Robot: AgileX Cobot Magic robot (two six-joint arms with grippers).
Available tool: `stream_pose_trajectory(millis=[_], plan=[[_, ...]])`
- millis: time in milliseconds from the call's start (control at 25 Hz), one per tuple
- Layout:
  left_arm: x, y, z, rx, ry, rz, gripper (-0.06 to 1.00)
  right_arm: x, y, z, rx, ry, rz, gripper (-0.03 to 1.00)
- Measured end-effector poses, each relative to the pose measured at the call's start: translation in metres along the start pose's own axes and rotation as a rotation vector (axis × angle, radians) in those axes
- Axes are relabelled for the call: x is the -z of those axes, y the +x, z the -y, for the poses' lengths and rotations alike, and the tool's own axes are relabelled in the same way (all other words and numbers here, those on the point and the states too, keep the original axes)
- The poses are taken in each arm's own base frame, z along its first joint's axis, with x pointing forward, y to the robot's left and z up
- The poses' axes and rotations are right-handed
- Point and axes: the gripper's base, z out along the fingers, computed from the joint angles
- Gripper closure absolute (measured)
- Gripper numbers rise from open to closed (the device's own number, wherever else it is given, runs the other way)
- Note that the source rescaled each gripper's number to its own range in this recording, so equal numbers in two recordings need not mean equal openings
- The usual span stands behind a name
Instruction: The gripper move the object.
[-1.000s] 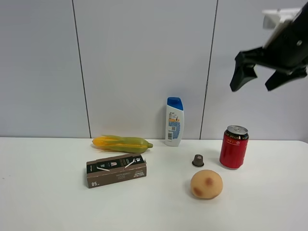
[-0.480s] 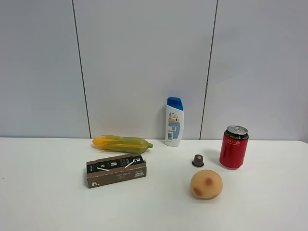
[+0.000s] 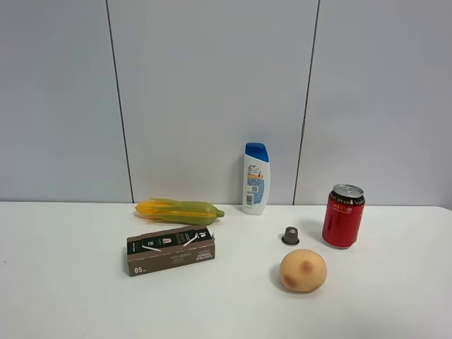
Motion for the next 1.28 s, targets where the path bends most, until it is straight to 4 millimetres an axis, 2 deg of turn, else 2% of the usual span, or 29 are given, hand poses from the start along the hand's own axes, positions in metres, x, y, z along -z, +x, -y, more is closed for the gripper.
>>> stream_pose_trajectory(millis=[280, 440, 680, 920, 1280], plan=[[0.0, 0.0, 0.0, 0.0, 0.0, 0.0, -0.06, -0.013, 0.074, -0.012, -0.076, -0.129, -0.069, 0.37], [0.0, 0.0, 0.0, 0.0, 0.0, 0.0, -0.06, -0.017, 0.097, -0.018, -0.121, -0.186, -0.082, 0.37], [0.0, 0.0, 0.0, 0.0, 0.0, 0.0, -0.06, -0.023, 0.127, -0.022, -0.21, -0.096, -0.059, 0.37], [0.0, 0.0, 0.0, 0.0, 0.0, 0.0, -0.06, -0.026, 0.124, -0.024, -0.261, 0.009, 0.062, 0.37], [0.0, 0.0, 0.0, 0.0, 0.0, -0.001, -0.06, -0.029, 0.124, -0.026, -0.211, 0.007, 0.077, 0.37]])
